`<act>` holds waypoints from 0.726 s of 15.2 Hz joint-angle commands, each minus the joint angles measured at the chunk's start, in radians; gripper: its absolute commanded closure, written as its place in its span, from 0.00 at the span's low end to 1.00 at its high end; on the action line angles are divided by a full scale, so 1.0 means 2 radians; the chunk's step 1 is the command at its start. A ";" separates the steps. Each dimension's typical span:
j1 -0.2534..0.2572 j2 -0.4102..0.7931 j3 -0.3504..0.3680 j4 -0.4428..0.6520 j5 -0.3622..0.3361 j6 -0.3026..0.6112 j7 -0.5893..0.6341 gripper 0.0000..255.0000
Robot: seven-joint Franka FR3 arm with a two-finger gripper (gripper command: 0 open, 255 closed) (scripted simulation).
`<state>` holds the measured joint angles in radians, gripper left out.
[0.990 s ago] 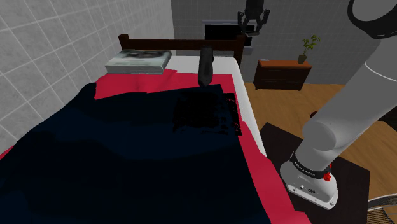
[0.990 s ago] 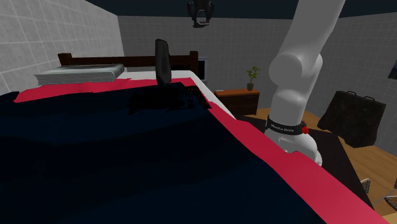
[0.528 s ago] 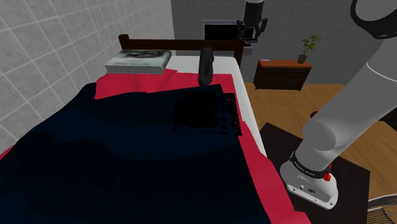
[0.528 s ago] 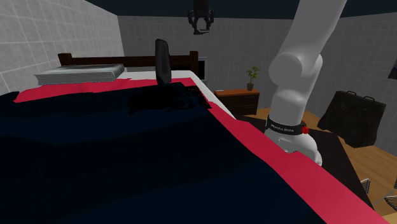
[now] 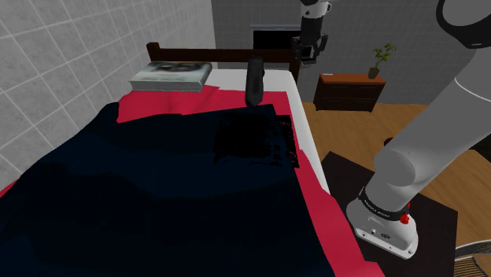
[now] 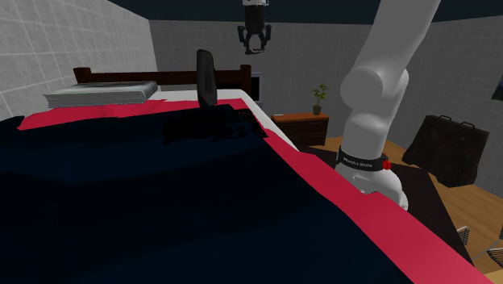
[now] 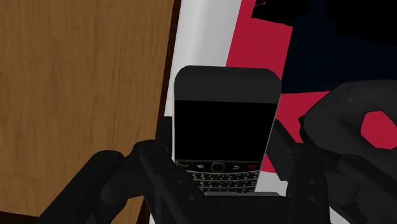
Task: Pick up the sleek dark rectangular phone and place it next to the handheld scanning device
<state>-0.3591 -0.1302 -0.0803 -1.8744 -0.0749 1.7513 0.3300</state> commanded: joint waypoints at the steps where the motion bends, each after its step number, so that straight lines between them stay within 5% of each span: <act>1: 0.000 0.000 0.000 -0.014 0.000 0.014 0.000 1.00; 11: -0.001 0.005 -0.001 -0.076 -0.001 0.081 0.004 1.00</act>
<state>-0.3605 -0.1221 -0.0825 -2.0126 -0.0773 1.8974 0.3378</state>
